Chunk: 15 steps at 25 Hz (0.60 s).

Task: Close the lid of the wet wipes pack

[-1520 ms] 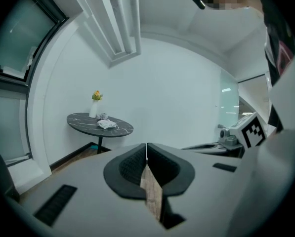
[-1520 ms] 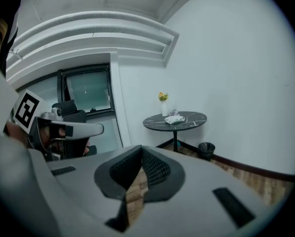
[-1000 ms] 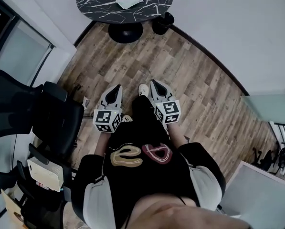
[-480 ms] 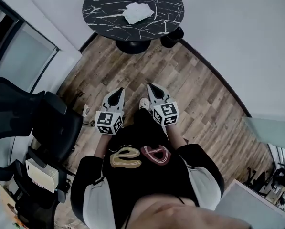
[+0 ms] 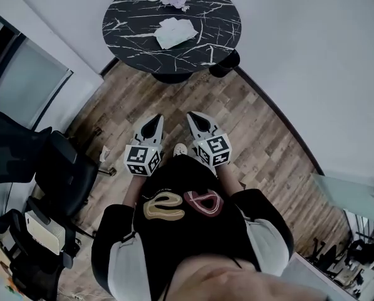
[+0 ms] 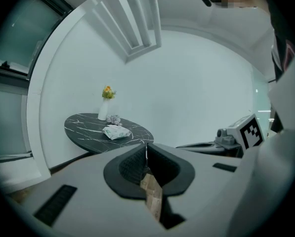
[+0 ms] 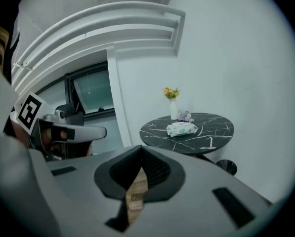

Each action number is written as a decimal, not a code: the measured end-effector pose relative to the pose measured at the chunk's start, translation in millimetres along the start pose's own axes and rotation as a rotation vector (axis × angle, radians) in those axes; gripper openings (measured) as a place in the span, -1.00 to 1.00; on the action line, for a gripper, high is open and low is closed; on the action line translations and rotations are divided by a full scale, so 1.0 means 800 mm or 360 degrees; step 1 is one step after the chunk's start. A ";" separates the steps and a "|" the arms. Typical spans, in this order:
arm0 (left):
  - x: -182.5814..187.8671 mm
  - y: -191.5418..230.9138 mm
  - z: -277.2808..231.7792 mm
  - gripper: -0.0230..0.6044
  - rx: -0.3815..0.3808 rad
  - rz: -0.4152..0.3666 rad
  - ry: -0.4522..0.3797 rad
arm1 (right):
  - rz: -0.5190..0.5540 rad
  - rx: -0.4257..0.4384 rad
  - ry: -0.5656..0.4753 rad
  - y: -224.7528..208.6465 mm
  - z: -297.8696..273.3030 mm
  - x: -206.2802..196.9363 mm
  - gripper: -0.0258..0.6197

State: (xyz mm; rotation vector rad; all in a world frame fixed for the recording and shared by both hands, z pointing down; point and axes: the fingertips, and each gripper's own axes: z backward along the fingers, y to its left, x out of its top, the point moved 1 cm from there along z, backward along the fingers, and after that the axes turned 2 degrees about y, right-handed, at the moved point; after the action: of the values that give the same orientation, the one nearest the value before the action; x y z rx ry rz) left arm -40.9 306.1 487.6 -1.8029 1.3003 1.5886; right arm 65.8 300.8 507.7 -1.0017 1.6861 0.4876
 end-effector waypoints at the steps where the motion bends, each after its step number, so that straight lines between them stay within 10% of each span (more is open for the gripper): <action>1: 0.000 -0.002 -0.010 -0.86 0.0008 0.0005 0.0005 | 0.0001 0.0011 0.0002 -0.009 -0.002 0.002 -0.89; 15: -0.015 -0.015 -0.071 -0.86 0.0058 0.0083 0.0106 | -0.0066 0.0075 0.0024 -0.067 -0.005 0.000 -0.89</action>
State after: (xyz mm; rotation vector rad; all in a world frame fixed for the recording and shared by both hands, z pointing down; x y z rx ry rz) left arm 1.1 271.8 510.9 -1.8282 1.4076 1.5335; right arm 107.0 267.5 517.4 -1.0061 1.6792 0.4124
